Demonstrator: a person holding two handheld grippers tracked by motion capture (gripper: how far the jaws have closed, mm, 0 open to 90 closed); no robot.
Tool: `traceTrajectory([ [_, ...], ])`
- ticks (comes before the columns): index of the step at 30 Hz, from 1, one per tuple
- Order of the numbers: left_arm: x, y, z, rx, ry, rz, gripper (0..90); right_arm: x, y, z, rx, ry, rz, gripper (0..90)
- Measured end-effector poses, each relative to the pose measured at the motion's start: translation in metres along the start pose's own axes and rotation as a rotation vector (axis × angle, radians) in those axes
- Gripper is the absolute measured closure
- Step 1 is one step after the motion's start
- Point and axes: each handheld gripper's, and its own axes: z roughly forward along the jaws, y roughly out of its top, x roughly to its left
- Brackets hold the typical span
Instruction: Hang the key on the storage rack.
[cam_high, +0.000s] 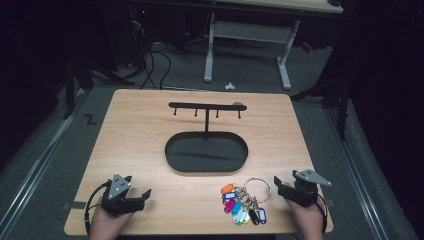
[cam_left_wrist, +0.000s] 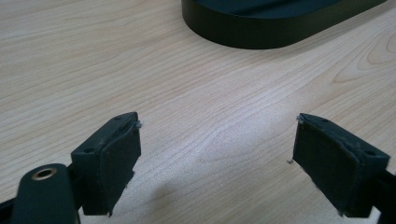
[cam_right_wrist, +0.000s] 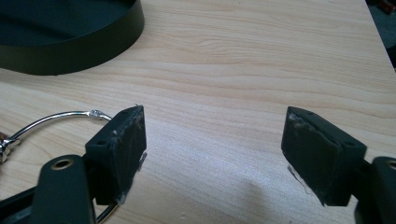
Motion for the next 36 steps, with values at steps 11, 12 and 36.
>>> traceTrajectory([
  [11,0.0,0.0,0.0,-0.003,-0.003,0.002,15.6,0.002,0.0,0.001,0.011,0.005,0.015,20.9],
  [12,0.0,0.0,0.0,-0.007,-0.003,0.001,15.6,0.001,0.0,0.002,0.011,0.004,0.015,20.9],
  [36,-0.006,0.017,0.01,-0.062,-0.044,-0.019,16.6,0.016,0.016,-0.004,0.081,0.036,-0.092,33.3],
])
